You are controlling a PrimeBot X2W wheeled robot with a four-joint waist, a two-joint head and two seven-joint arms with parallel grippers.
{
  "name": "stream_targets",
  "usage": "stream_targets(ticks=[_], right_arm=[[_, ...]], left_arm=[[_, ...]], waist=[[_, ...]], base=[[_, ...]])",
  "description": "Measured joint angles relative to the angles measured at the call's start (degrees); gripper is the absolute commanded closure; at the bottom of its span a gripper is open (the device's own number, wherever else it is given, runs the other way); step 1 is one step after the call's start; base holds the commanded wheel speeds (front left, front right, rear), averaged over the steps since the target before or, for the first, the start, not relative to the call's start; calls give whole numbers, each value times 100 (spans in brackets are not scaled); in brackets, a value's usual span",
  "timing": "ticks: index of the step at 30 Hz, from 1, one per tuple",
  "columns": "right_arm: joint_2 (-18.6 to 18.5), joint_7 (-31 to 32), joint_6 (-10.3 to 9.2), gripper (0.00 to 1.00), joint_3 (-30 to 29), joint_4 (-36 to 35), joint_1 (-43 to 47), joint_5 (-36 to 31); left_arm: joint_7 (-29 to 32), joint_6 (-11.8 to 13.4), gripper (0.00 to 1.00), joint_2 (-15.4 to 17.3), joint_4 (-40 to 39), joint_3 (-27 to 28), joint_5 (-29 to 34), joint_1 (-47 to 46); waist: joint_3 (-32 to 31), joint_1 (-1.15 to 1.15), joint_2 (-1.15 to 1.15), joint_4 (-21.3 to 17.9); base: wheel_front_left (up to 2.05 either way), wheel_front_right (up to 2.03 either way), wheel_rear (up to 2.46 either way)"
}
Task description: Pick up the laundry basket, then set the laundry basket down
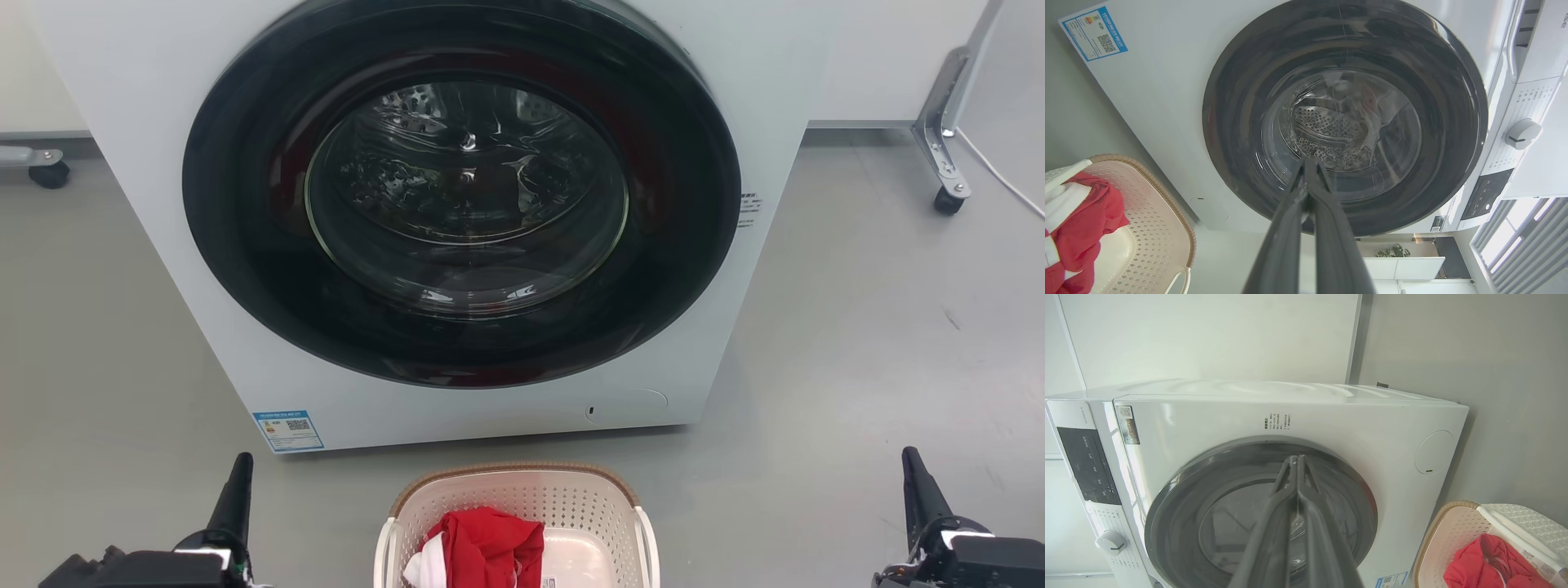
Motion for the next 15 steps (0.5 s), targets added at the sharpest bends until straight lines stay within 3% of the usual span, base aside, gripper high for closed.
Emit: stream_targets(ticks=[5, 15], right_arm=[[34, 109, 70, 100, -105, 89, -41, 428], [36, 109, 73, 100, -111, 91, -99, 431]], left_arm=[[85, -54, 100, -45, 57, 119, -393, -99], [85, -96, 100, -62, 64, 123, -461, -104]], waist=[[1, 0, 0, -4], [1, 0, 0, -4]], base=[[0, 0, 0], [0, 0, 0]])
